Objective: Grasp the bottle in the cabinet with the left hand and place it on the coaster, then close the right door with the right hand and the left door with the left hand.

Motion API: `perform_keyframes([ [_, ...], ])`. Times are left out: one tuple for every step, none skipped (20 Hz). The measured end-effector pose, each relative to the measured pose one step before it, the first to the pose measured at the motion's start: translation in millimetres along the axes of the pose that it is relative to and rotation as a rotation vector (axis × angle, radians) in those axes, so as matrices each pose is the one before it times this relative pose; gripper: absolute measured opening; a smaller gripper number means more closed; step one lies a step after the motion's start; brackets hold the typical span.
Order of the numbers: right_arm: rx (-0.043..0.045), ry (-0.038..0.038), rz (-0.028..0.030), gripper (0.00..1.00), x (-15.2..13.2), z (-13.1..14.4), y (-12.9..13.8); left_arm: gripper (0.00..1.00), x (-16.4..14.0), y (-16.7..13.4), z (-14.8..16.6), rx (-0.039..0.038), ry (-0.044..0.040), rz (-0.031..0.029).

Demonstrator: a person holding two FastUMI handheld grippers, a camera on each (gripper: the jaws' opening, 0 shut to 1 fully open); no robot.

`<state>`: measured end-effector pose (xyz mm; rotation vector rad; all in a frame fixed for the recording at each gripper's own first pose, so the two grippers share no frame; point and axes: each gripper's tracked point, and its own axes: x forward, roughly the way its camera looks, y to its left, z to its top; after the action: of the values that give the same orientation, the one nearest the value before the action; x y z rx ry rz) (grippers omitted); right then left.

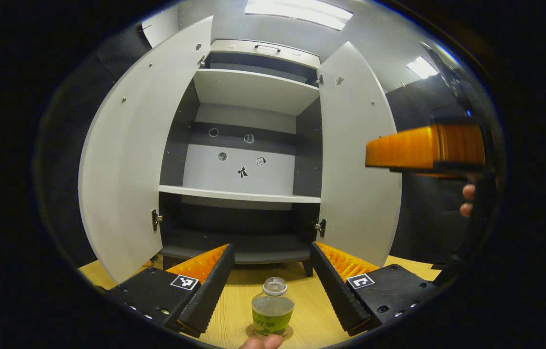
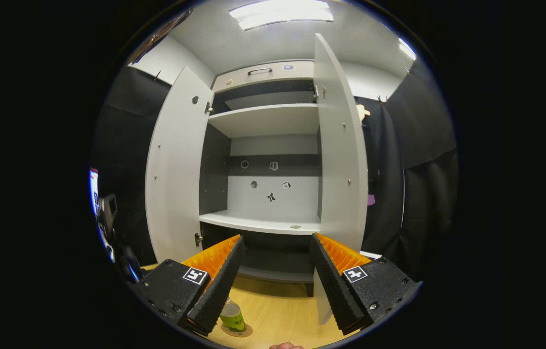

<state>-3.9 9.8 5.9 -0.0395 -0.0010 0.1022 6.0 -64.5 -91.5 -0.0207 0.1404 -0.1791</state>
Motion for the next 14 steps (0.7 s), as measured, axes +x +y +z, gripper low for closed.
perform_keyframes([
  [0.02242,-0.02391,-0.0023,0.84,-1.48,5.72,-2.82,0.94,-0.52,2.08,7.57,-0.01868,0.01173,0.00425],
  [-0.00021,-0.00769,-0.01473,0.84,0.77,3.55,-6.68,0.94,-0.6,3.52,6.21,-0.02038,0.01403,0.00688],
  [-0.02365,0.0112,-0.02765,0.84,0.5,4.96,-14.57,0.94,-0.77,1.02,4.52,-0.01512,0.0071,-0.00269],
  [-0.01177,-0.01431,-0.01899,0.84,-2.2,8.71,-12.54,0.94,-0.98,1.99,3.35,-0.00937,0.00826,-0.00022],
  [-0.00681,-0.03697,-0.02796,0.84,-2.32,16.72,-16.0,0.94,0.16,4.01,2.6,-0.00843,0.00666,0.00128],
  [-0.01027,-0.03835,-0.05461,0.84,0.11,20.26,-25.56,0.94,-1.97,2.98,1.95,-0.00877,0.00175,0.00437],
  [-0.00638,-0.01725,-0.05601,0.84,2.75,13.58,-23.4,0.95,-1.16,1.8,0.46,-0.00176,-0.00043,0.00385],
  [-0.00094,0.00193,-0.06669,0.83,4.33,7.91,-24.8,0.95,-1.15,1.52,0.03,0.00528,0.00039,0.0068],
  [0.00524,-0.01885,-0.04172,0.83,7.41,11.93,-19.23,1.0,-0.32,1.77,-0.38,0.01074,0.00033,0.01063],
  [0.01034,-0.03236,-0.03848,0.84,13.04,16.34,-12.21,0.95,0.19,-0.13,0.03,0.00546,0.00271,0.00151],
  [0.00657,-0.02298,-0.03108,0.84,11.93,10.96,-11.63,0.95,0.22,-3.92,-0.39,-0.00185,0.00321,-0.01199],
  [-0.00141,-0.00609,-0.02663,0.83,11.79,5.6,-10.6,0.95,0.23,-3.91,0.95,-0.00173,-0.0068,-0.01251],
  [-0.00855,0.00916,-0.02017,0.83,10.17,1.43,-6.83,0.95,0.64,-1.07,2.75,0.00074,-0.0076,-0.00554],
  [-0.00268,0.01475,-0.01986,0.83,11.86,-0.22,-4.05,0.95,0.95,0.94,0.76,0.00127,-0.00279,0.00483],
])
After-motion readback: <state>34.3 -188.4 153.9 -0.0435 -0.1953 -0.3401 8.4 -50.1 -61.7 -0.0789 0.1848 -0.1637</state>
